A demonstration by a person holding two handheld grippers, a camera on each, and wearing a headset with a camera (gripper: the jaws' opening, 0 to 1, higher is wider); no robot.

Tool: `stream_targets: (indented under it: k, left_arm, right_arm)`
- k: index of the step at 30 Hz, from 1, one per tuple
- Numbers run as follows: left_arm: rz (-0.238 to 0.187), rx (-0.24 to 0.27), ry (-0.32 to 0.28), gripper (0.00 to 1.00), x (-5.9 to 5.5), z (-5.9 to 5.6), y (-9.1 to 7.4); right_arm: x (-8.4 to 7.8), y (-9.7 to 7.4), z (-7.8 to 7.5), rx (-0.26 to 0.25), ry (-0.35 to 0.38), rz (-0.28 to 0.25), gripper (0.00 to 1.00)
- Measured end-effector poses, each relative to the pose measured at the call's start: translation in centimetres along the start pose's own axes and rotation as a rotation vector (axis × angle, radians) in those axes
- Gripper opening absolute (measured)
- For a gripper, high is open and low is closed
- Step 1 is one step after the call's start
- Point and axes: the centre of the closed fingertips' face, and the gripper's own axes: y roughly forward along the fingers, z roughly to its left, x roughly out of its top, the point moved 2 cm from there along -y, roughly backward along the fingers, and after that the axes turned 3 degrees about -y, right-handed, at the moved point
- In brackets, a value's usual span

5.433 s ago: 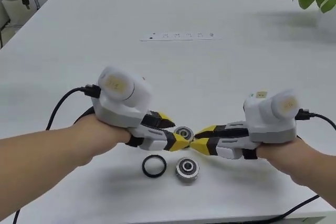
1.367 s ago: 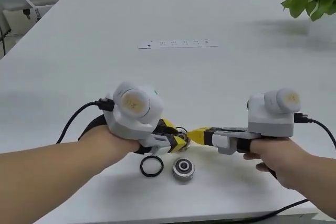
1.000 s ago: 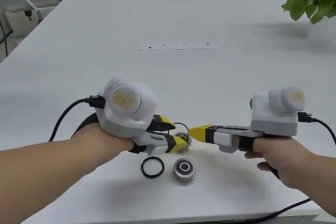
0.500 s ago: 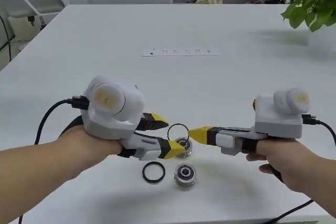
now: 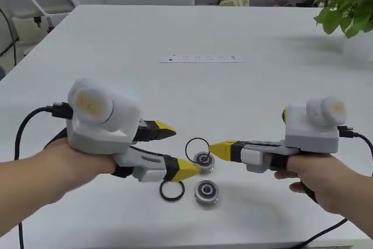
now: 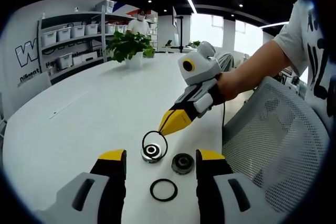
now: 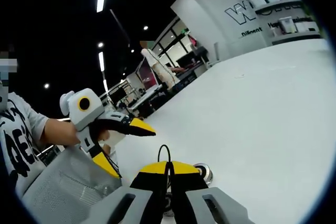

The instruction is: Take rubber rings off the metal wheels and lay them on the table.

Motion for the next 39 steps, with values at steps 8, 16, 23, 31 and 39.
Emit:
stream_targets:
  k: [8,16,23,31,39]
  left_arm:
    - [0.008,0.008,0.008,0.57,-0.7,-0.4,-1.8]
    - [0.007,0.024,-0.013,0.64,-1.5,-0.6,-3.2]
    - [0.007,0.031,-0.026,0.72,-1.9,-0.7,-4.1]
    - [0.01,0.037,-0.034,0.76,-2.2,-0.9,-4.7]
    - [0.012,0.05,-0.039,0.8,-2.4,-0.7,-5.5]
  right_arm:
    - [0.1,0.3,0.7,0.019,-0.018,0.018,0.0]
    - [-0.3,0.8,1.5,0.045,-0.038,0.054,0.0]
    - [-1.1,1.4,2.1,0.071,-0.048,0.099,0.0]
    - [-1.8,2.0,2.6,0.089,-0.068,0.15,0.0]
    - [-2.8,2.9,3.0,0.097,-0.074,0.216,0.0]
